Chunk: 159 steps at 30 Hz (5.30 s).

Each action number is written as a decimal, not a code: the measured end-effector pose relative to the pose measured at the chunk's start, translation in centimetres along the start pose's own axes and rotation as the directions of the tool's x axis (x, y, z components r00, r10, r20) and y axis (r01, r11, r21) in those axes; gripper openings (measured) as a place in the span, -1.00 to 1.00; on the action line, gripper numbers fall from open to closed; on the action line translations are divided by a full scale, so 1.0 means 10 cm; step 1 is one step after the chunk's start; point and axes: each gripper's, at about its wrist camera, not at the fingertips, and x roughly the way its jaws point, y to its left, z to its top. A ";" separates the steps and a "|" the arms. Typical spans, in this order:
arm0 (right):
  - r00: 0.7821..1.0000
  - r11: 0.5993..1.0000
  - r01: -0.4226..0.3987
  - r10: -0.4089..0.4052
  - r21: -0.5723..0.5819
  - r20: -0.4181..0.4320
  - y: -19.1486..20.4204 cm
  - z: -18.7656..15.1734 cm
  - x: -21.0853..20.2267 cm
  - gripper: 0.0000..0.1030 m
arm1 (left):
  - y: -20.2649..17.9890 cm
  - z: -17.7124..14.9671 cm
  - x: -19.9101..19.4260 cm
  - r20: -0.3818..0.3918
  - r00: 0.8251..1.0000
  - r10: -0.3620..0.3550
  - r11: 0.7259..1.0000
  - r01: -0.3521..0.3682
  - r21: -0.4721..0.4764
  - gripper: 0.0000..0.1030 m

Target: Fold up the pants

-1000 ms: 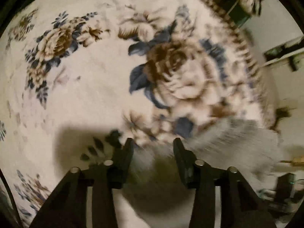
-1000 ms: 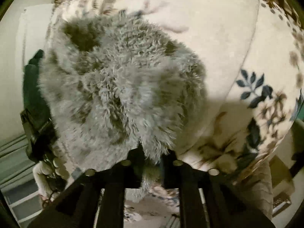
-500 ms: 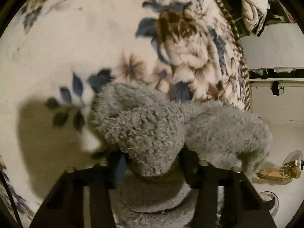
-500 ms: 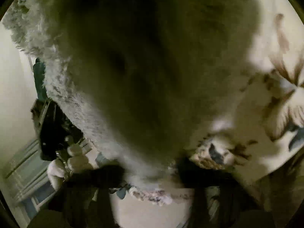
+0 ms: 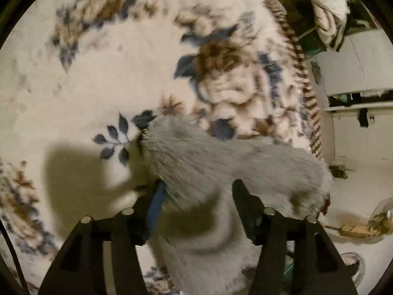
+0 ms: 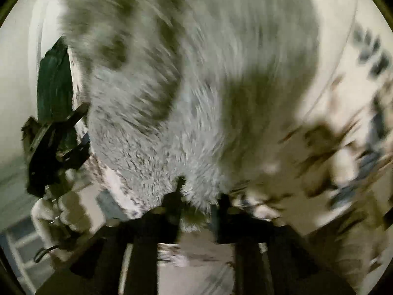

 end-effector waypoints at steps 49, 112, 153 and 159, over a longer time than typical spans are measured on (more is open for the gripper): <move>0.975 0.983 0.167 -0.152 -0.082 0.160 -0.44 1.00 -0.83 -0.82 | -1.70 0.72 1.38 -0.215 0.967 0.136 0.816 0.014 0.578 -0.74; 0.926 0.792 0.375 -0.342 -0.483 0.159 0.56 1.46 -0.94 0.91 | 0.09 -0.16 0.40 0.117 0.984 -0.137 0.983 0.150 -0.105 0.99; 0.977 0.793 -0.125 -0.005 -0.596 -0.212 3.26 3.01 1.30 0.14 | 1.86 1.81 -0.60 0.384 0.910 -0.157 0.910 0.284 -0.302 0.12; 0.957 0.741 0.065 -0.237 -0.669 -0.170 3.56 3.28 1.96 0.95 | 2.11 2.02 -0.32 0.286 0.958 0.004 0.936 0.097 -0.338 0.53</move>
